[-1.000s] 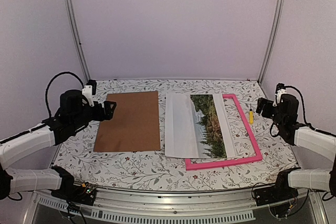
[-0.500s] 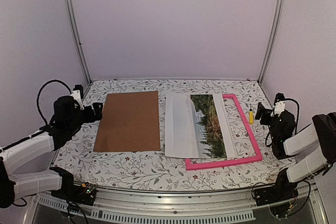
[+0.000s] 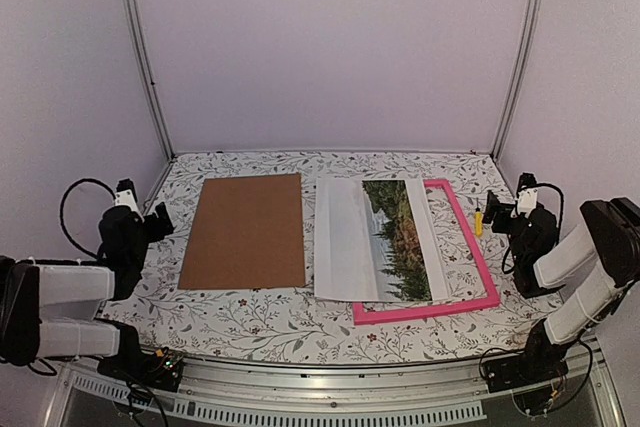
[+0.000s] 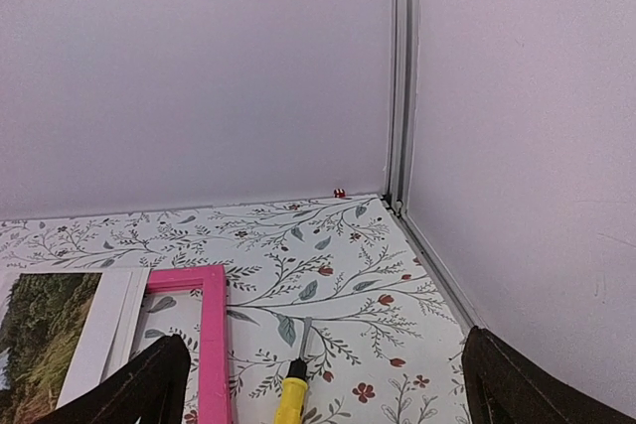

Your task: Take the photo out of the frame

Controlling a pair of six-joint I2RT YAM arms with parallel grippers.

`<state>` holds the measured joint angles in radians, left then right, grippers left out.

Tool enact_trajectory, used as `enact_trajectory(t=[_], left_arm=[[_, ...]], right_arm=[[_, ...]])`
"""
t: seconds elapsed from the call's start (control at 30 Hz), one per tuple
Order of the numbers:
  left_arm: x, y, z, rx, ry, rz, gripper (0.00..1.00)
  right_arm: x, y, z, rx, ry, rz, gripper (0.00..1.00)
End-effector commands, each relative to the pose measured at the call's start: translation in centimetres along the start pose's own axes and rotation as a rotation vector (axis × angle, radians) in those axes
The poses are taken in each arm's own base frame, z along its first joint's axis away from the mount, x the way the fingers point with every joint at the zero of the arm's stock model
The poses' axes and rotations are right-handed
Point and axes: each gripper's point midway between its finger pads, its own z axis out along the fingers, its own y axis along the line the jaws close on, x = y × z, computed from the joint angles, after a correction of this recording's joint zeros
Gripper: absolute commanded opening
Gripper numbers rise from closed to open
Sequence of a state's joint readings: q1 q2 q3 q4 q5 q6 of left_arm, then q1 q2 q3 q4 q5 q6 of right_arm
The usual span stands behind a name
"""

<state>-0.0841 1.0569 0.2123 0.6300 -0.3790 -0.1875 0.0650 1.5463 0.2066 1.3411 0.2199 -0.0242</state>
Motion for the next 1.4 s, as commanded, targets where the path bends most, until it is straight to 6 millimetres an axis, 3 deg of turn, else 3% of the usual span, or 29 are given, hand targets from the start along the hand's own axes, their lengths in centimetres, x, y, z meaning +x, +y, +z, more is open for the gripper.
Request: enact_trajectory(t=[0.0,0.17,0.27,0.33,0.4,0.5,1.37], left_arm=[[-2.5,1.8,0.3,-0.071,-0.190,-0.015,0.99],[-2.9,-0.2,1.7,0.019,-0.232,0.038,0.99],[-2.7,0.0,1.8,0.013,-0.281,0.043,1.00],[-1.3,-1.7,2.7,0.097,-0.219,0.079,0.99],[-1.5,-2.5,3.0,0.115,-0.253,0.123,0.99],[-0.9,-2.0,4.2,0.075,-0.193,0.112,1.00],[-0.9,-2.1,4.1,0.078,-0.192,0.111,0.99]], right_arm=[[-0.6,-0.9,0.4,0.052,-0.018,0.015,0.99],[-0.7,-0.9,0.5,0.052,-0.021,0.017,0.99],[-0.7,-0.9,0.4,0.051,-0.022,0.017,0.99],[-0.6,-0.9,0.4,0.052,-0.021,0.017,0.99],[-0.7,-0.9,0.5,0.051,-0.021,0.016,0.99],[-0.6,-0.8,0.5,0.051,-0.021,0.015,0.99],[-0.6,-0.9,0.5,0.052,-0.021,0.015,0.99]])
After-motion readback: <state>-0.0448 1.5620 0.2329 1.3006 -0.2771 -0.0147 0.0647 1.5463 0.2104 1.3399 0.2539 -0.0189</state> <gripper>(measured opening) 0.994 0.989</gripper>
